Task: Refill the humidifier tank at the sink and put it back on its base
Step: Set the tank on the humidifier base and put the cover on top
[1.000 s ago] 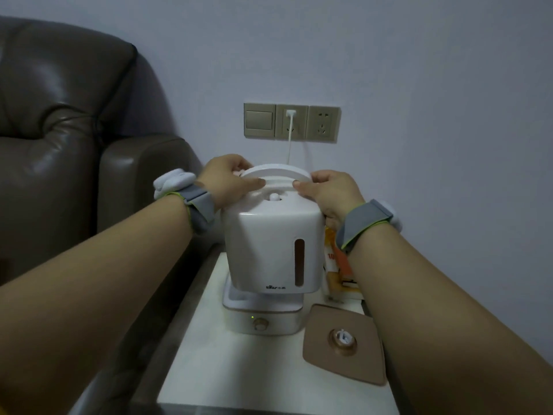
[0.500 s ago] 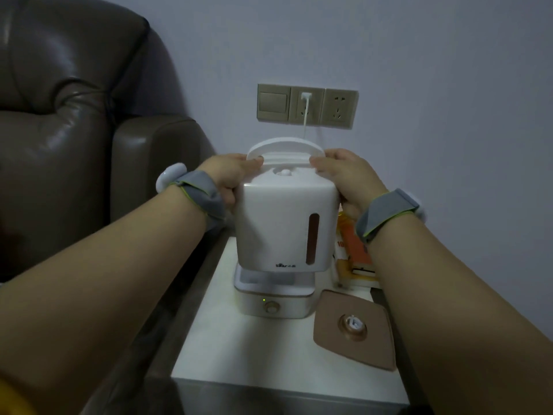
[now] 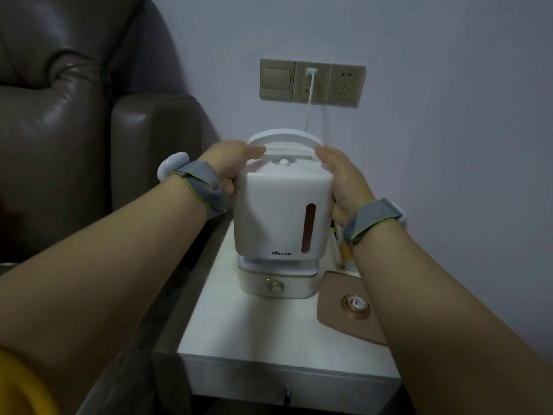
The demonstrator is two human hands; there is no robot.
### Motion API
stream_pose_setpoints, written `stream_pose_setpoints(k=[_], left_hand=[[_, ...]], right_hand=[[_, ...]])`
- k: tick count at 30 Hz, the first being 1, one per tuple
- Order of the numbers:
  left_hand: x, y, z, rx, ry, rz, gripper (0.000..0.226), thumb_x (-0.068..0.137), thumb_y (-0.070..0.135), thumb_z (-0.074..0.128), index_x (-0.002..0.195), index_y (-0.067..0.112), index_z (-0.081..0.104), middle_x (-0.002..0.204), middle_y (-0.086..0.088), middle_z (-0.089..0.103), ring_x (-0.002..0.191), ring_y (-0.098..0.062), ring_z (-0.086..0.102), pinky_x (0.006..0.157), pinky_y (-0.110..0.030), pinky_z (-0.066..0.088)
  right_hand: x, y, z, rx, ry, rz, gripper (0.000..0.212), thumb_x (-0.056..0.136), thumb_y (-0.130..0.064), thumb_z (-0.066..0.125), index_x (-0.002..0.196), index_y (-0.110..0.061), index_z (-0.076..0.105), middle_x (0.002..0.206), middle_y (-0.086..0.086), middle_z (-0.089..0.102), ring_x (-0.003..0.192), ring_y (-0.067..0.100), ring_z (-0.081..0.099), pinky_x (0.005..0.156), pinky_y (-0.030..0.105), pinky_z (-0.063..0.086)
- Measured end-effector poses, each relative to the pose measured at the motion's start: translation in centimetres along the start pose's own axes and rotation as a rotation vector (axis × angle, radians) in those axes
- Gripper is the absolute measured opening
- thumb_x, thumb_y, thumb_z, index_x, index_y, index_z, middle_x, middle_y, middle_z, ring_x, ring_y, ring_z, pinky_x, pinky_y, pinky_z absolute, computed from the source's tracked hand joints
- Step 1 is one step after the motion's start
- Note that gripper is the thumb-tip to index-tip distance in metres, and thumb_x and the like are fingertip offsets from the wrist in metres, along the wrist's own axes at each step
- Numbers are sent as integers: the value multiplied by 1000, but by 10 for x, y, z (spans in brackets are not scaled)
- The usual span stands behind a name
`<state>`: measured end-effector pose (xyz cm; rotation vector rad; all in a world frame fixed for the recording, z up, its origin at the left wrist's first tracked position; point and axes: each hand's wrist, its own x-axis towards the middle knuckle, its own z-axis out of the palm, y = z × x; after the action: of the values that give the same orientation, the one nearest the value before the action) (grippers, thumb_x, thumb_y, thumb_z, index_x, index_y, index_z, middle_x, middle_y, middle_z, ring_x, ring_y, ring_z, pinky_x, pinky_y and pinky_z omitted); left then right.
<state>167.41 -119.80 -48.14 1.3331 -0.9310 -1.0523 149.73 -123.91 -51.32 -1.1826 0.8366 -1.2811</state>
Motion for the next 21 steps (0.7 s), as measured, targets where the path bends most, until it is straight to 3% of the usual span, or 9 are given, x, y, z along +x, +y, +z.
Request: stream_pose_setpoints(k=[5, 11, 16, 21], left_hand=[[5, -14, -6, -42, 24, 103, 2, 89, 12, 66, 88, 11, 66, 90, -14, 67, 67, -23, 64, 59, -30, 57], [13, -26, -9, -41, 27, 144, 4, 88, 14, 68, 85, 12, 66, 83, -11, 68, 68, -23, 64, 64, -31, 56], [14, -36, -10, -19, 44, 164, 4, 88, 13, 68, 85, 10, 66, 78, -9, 66, 60, -17, 63, 55, -24, 54], [17, -44, -6, 10, 38, 157, 6, 88, 15, 68, 83, 11, 67, 81, -11, 66, 66, -21, 61, 63, -28, 53]], right_hand=[[1, 7, 5, -30, 26, -58, 10, 91, -29, 60, 98, -23, 63, 95, 1, 65, 84, 18, 62, 76, 34, 53], [3, 18, 3, -10, 51, -84, 8, 91, -29, 59, 89, -24, 65, 90, 1, 66, 81, 18, 62, 72, 33, 52], [-1, 31, 2, -3, 51, -50, 8, 90, -30, 59, 89, -25, 64, 89, -1, 66, 80, 18, 62, 71, 32, 52], [-2, 39, -5, 5, 56, -53, 9, 89, -32, 60, 90, -25, 65, 88, 0, 67, 78, 17, 62, 71, 32, 52]])
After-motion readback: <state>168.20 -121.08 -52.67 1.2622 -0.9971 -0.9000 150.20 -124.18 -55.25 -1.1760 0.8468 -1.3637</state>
